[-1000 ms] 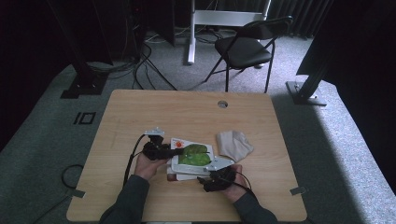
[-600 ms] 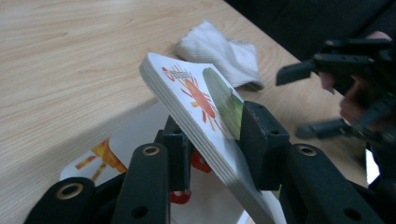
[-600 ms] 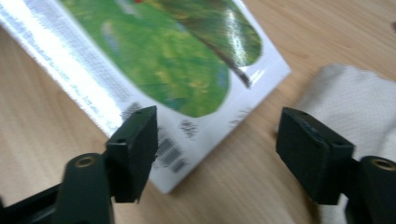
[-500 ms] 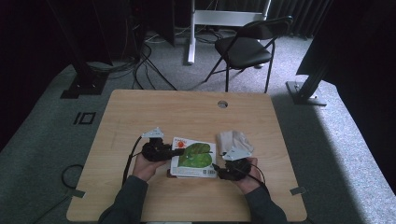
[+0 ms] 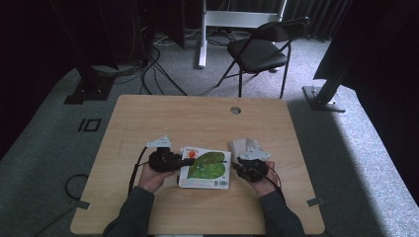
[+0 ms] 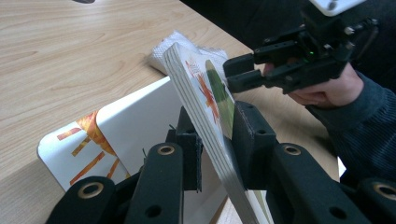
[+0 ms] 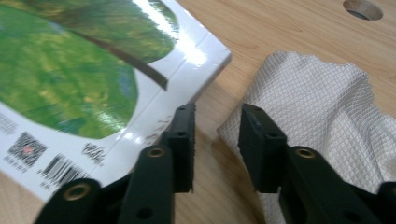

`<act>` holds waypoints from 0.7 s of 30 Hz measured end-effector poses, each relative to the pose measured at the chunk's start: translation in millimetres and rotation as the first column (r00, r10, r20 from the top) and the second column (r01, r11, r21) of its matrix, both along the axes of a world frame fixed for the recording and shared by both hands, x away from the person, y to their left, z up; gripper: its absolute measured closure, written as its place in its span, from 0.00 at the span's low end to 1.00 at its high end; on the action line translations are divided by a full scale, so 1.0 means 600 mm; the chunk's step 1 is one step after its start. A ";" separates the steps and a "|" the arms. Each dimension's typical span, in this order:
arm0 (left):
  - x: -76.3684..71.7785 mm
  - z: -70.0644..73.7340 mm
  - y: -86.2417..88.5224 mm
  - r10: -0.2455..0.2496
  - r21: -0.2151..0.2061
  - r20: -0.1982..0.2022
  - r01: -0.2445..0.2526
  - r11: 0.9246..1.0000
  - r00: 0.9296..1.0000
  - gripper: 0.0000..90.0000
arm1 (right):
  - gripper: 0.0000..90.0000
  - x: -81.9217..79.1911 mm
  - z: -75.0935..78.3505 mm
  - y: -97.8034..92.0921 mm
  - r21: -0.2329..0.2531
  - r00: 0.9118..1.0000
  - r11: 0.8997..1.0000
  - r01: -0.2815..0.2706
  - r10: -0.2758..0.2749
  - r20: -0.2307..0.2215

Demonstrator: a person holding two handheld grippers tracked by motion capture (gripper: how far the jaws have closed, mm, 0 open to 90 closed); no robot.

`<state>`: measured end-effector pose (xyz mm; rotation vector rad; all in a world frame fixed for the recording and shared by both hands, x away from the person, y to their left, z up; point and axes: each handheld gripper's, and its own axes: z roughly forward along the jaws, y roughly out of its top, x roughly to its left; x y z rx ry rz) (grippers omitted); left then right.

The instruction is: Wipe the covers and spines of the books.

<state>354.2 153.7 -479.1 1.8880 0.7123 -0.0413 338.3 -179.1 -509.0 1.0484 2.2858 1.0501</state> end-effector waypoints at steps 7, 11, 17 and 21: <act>-0.008 0.002 0.000 -0.011 0.000 0.035 0.011 1.000 0.999 0.82 | 0.90 0.022 -0.018 0.002 0.052 0.998 0.999 -0.007 0.010 -0.055; -0.010 0.002 0.001 -0.019 -0.003 0.046 0.019 1.000 0.999 0.82 | 0.93 0.033 -0.023 0.002 0.097 0.997 0.995 -0.009 0.017 -0.080; -0.012 0.000 0.004 -0.027 -0.017 0.050 0.028 0.999 0.998 0.83 | 0.98 0.043 -0.028 -0.009 0.203 0.991 0.979 -0.027 0.053 -0.122; -0.014 -0.002 0.008 -0.038 -0.034 0.050 0.040 0.999 0.998 0.86 | 1.00 0.044 -0.023 -0.019 0.280 0.990 0.959 -0.038 0.073 -0.117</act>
